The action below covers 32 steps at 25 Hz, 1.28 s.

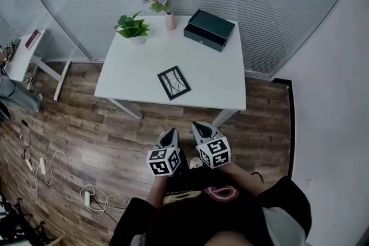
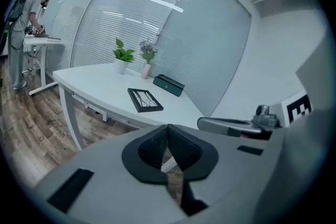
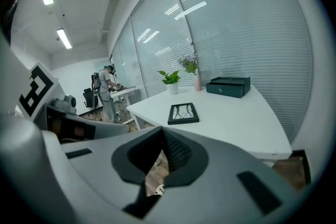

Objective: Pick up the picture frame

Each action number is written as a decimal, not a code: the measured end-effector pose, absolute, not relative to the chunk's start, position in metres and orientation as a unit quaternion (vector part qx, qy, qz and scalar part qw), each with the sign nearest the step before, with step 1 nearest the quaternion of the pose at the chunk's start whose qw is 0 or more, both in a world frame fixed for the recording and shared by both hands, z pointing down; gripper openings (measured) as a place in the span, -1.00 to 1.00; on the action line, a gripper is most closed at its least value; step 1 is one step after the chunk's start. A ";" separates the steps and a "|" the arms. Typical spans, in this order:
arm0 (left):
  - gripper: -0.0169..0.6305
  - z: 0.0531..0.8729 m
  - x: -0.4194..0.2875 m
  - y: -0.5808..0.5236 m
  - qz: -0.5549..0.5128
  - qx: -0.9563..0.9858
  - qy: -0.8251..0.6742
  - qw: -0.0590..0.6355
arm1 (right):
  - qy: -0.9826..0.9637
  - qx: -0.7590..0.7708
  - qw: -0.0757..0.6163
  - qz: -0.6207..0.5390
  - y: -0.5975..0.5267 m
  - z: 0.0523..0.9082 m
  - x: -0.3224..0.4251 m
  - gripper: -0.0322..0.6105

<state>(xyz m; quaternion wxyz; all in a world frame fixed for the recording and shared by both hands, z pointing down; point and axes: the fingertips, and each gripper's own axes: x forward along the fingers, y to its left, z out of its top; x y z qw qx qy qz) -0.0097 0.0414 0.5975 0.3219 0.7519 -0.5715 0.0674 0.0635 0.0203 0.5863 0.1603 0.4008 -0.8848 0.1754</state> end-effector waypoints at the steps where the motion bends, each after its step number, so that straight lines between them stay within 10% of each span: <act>1: -0.90 0.598 -0.014 0.032 0.070 0.752 -0.570 0.323 | -0.882 0.406 0.159 0.178 0.012 0.586 0.062 -0.87; 32: -0.89 0.615 -0.110 -0.180 0.130 0.769 -0.494 0.385 | -0.802 0.525 0.192 0.208 -0.190 0.597 -0.003 -0.86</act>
